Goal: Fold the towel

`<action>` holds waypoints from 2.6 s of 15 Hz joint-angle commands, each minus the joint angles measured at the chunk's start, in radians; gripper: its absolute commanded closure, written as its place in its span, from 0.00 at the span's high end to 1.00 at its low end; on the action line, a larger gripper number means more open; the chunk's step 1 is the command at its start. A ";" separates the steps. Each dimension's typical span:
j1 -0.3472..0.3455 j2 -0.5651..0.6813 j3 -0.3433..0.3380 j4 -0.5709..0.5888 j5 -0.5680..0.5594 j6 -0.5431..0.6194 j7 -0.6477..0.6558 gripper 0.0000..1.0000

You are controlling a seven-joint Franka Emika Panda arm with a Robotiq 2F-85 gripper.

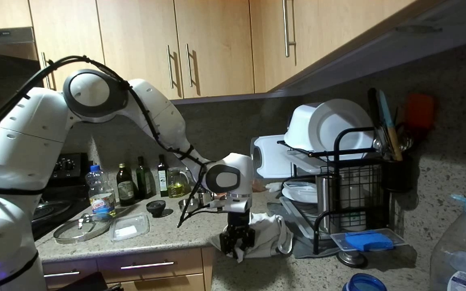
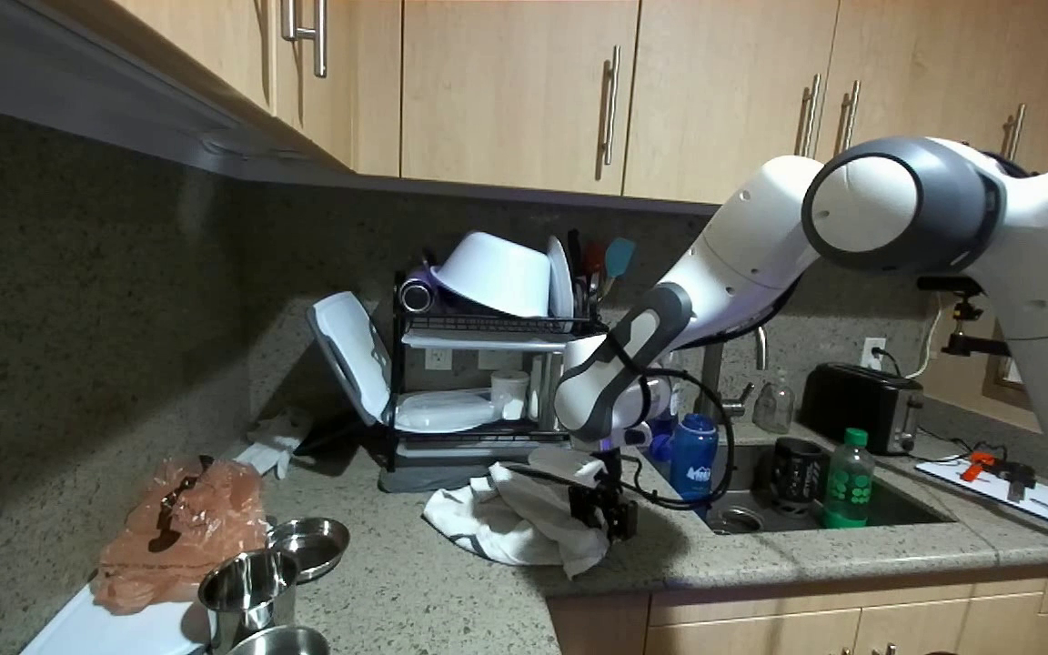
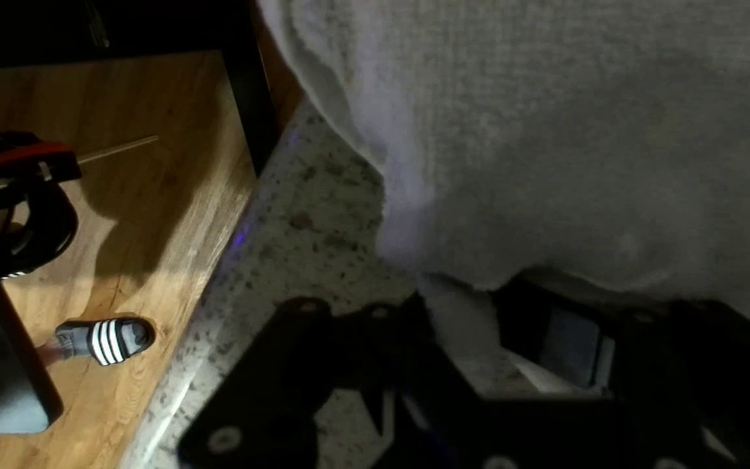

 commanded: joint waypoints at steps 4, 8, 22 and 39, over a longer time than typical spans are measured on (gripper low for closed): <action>0.011 -0.110 -0.014 -0.103 -0.023 0.036 0.009 0.01; 0.033 -0.153 -0.009 -0.118 -0.081 0.033 0.023 0.02; 0.075 -0.091 0.023 0.044 -0.200 -0.030 0.018 0.00; 0.093 -0.035 0.020 0.116 -0.265 -0.066 0.012 0.00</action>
